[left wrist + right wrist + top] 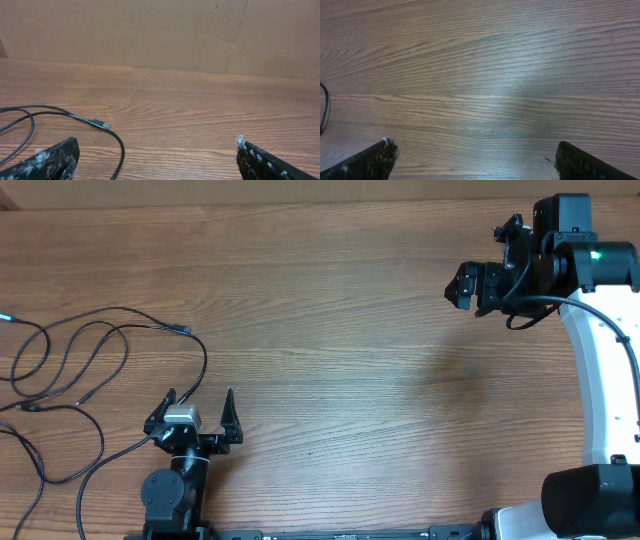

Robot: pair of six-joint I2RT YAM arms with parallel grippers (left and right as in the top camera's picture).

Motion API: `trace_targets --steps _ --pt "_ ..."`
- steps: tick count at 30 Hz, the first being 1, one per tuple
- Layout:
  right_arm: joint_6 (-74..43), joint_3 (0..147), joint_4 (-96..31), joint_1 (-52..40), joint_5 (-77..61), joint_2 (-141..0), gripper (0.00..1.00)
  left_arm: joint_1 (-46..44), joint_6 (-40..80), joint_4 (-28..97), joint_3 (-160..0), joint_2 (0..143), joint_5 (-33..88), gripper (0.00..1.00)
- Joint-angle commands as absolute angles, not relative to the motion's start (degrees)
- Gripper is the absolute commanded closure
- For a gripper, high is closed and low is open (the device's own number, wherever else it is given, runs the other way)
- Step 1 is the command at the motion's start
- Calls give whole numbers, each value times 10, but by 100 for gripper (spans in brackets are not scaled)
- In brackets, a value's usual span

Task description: Untangle cables

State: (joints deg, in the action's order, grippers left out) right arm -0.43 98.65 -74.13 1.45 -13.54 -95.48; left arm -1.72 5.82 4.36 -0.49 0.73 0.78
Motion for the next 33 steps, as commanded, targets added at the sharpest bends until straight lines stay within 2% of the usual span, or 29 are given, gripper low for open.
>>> trace_targets --steps 1,6,11,17,33 --pt "-2 986 -729 13 -125 -951 0 -11 53 45 -3 3 0 0" --pt "-1 946 -626 13 -148 -893 0 -11 53 45 -3 3 0 1" --pt "-48 780 -458 13 -162 -781 0 -11 53 45 -3 3 0 0" --pt "-47 535 -242 14 -163 -616 0 -11 53 45 -3 3 0 0" --pt "-48 120 118 13 -162 -308 0 -11 53 45 -3 3 0 0"
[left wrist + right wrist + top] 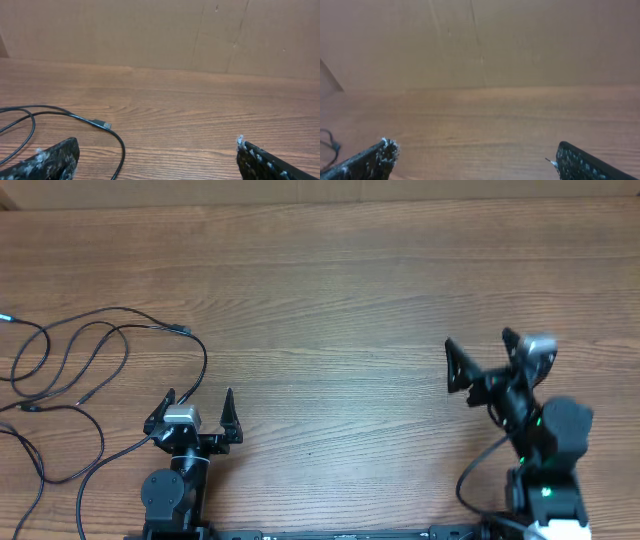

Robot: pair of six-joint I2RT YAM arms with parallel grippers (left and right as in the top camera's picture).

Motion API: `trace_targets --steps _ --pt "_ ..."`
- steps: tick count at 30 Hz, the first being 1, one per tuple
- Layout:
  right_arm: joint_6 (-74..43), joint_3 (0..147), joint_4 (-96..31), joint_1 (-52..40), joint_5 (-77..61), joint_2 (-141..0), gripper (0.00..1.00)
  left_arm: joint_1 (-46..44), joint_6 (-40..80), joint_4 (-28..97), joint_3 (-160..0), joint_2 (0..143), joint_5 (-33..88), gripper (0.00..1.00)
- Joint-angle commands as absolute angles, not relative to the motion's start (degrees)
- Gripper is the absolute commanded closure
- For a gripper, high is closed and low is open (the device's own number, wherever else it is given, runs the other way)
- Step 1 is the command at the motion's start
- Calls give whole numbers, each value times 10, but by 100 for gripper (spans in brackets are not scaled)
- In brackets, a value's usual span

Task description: Untangle cables

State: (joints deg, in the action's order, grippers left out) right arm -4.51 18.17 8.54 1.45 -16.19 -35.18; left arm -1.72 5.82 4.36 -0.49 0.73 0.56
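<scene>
Thin black cables (90,380) lie in loose overlapping loops on the wooden table at the left. One strand ends in a small plug (183,330). That plug (103,123) shows in the left wrist view, and its cable (120,150) curves down between the fingers. My left gripper (197,402) rests open near the front edge, just right of the loops, holding nothing. My right gripper (478,345) is open and empty at the front right, far from the cables. At the left edge of the right wrist view a bit of cable (329,149) shows.
A brown cardboard wall (160,35) stands along the table's far edge. The wooden tabletop (330,310) stretches between the two arms. The bases of both arms sit at the front edge.
My right arm has moved from the far right back of the table to the front right, and its camera now looks level toward the cardboard wall. The left arm and cables are unchanged.
</scene>
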Motion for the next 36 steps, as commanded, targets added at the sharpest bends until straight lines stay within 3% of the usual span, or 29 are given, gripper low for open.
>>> trace_targets --steps 1,5,12,19,27,32,36 --pt "-48 95 140 13 -161 -292 0 -11 53 45 -3 3 0 0" --pt "-46 4 209 14 -155 -227 0 -11 53 45 -3 3 0 0" --pt "-45 5 124 25 -150 -175 0 -11 53 45 -3 3 0 0" --pt "-45 5 -44 27 -111 -87 0 -11 53 45 -3 3 0 0" --pt "-43 5 -40 26 -115 -36 0 -11 53 45 -3 3 0 0" --pt "66 4 -37 15 -151 -1 0 -11 53 45 -3 3 0 0" --pt "76 4 -37 15 -150 -1 0 -11 53 45 -3 3 0 0"
